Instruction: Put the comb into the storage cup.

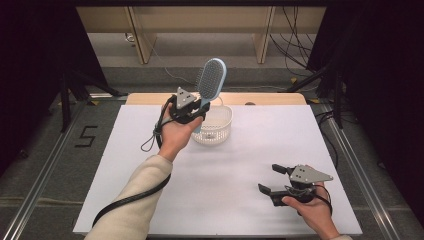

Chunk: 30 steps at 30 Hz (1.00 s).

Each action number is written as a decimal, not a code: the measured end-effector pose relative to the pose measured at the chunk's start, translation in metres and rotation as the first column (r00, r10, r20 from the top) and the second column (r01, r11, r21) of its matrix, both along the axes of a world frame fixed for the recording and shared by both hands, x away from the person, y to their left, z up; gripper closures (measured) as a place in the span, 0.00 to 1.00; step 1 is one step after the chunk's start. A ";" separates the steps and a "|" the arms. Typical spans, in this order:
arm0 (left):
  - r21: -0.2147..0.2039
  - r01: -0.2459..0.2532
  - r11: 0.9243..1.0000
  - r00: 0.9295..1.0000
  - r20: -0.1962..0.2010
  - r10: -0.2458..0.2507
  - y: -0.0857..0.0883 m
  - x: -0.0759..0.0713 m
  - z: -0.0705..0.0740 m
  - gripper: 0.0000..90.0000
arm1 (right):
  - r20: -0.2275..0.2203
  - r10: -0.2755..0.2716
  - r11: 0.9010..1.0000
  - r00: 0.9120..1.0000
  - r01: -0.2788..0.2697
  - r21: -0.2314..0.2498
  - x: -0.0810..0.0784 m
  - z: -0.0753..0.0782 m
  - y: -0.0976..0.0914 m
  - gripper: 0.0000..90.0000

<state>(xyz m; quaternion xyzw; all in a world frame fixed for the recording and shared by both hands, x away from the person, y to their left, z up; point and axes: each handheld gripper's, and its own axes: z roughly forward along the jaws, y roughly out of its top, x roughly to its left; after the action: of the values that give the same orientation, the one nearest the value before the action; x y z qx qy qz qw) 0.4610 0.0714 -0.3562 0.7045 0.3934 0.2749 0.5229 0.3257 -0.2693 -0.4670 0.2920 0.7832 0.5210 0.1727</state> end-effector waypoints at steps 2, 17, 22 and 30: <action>0.000 -0.001 1.000 1.000 0.000 0.001 0.000 0.000 0.000 0.78 | 0.000 0.001 1.000 1.000 -0.001 -0.001 0.000 0.000 0.000 0.17; -0.001 -0.001 1.000 1.000 0.004 0.001 -0.001 0.004 0.001 0.78 | -0.001 0.000 1.000 1.000 0.000 0.001 0.000 0.000 0.000 0.17; 0.000 -0.002 1.000 1.000 0.005 0.002 -0.001 0.005 0.000 0.78 | -0.001 0.001 1.000 1.000 -0.001 0.001 0.000 0.000 0.000 0.17; -0.002 -0.002 1.000 1.000 0.005 0.002 -0.002 0.008 0.000 0.78 | -0.002 0.002 1.000 1.000 -0.002 0.000 0.000 0.000 0.000 0.17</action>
<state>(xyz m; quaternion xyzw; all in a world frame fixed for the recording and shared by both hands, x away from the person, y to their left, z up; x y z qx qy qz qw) 0.4686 0.0691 -0.3564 0.7028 0.3930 0.2767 0.5245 0.3260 -0.2692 -0.4672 0.2918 0.7837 0.5209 0.1713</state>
